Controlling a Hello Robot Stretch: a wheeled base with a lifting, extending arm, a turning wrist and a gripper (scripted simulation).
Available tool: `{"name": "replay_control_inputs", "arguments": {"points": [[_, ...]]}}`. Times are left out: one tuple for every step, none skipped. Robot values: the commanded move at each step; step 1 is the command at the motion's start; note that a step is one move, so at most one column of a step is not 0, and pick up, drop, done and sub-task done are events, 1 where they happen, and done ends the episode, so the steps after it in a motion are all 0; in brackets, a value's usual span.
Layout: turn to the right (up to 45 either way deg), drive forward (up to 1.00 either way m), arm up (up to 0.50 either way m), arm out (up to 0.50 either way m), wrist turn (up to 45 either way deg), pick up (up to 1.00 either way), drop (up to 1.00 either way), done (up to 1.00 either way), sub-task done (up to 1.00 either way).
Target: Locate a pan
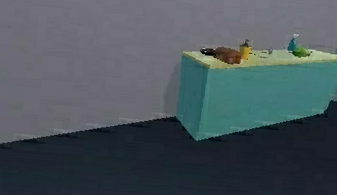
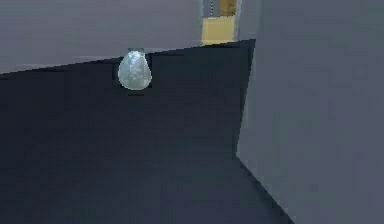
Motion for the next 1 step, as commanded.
{"name": "replay_control_inputs", "arguments": {"points": [[0.0,1.0,0.0,0.0,0.0,0.0,0.0,0.0,0.0]]}}
